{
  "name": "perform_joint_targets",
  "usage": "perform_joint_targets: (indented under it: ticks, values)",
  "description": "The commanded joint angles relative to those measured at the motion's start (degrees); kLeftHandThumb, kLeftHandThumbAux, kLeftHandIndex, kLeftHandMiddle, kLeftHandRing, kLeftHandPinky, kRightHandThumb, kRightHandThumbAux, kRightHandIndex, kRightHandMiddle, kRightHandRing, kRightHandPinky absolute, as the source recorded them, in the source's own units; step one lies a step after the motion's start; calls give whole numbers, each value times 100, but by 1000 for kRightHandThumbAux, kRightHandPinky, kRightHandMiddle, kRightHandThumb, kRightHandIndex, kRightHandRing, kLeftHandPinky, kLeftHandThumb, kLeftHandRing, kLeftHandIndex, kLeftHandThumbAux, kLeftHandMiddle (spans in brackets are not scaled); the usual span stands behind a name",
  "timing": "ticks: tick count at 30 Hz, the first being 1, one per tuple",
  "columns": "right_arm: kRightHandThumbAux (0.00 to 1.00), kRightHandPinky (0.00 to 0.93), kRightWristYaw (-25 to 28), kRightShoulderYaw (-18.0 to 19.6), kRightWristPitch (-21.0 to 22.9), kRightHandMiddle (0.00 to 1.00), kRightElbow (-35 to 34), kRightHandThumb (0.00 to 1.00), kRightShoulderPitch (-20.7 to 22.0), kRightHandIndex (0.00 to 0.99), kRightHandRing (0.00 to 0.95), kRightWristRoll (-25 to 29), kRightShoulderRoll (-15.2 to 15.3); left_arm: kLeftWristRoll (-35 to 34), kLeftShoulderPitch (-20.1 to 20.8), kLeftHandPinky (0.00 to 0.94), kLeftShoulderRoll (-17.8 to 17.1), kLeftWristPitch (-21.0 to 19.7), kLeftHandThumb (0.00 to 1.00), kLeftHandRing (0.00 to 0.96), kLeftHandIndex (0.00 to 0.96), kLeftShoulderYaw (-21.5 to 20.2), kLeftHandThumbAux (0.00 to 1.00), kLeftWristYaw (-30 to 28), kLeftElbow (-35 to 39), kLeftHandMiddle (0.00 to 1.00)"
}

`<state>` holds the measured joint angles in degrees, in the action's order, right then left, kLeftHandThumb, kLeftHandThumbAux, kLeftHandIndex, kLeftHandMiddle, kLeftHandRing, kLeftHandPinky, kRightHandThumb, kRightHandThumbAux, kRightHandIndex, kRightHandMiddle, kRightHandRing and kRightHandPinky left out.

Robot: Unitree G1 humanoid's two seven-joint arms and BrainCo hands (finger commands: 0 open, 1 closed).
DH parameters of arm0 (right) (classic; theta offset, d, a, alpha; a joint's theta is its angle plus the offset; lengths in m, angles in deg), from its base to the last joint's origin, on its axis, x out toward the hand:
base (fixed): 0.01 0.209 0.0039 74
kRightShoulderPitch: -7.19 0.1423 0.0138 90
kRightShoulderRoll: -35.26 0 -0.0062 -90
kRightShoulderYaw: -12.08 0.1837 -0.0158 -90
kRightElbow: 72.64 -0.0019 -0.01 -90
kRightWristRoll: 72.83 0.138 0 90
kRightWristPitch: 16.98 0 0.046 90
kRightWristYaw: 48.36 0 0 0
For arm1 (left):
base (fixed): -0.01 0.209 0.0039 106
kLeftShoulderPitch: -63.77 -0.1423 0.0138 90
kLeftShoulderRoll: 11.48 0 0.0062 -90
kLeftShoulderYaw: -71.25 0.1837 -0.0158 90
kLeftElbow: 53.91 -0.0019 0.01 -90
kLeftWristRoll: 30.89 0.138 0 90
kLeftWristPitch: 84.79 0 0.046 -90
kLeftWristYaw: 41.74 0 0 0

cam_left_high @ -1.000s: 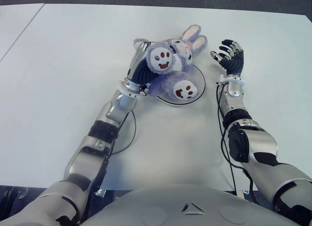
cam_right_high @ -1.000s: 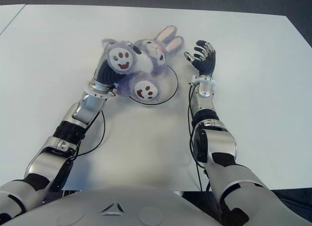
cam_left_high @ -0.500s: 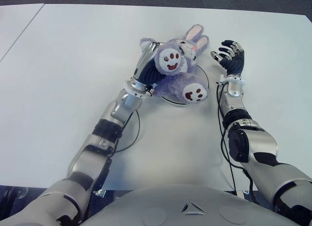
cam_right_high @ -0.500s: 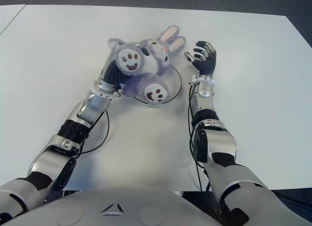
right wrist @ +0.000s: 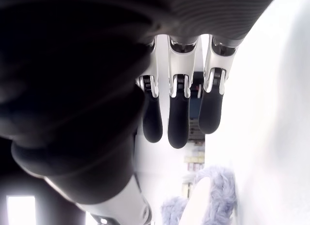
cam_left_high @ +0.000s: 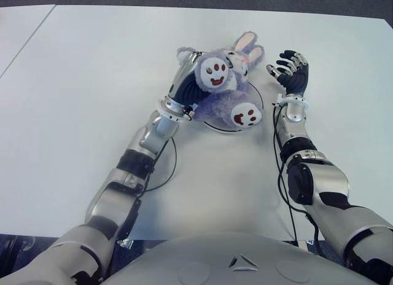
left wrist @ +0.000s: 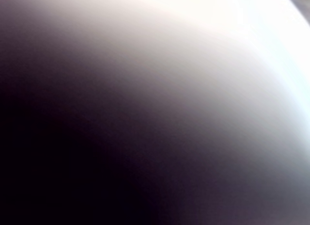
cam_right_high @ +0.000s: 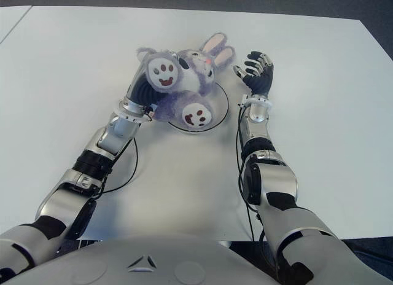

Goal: Put the doll into the plate.

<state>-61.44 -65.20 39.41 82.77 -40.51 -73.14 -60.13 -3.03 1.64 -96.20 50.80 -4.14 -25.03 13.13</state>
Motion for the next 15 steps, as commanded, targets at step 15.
perform_joint_targets:
  ticks: [15]
  values:
    - [937,250,74,-418,343,247,1135,580,-1778,229,264,-340,-915,-577,-195,31,-1241,-351,169,64,1,254,436,-2382,-48,66]
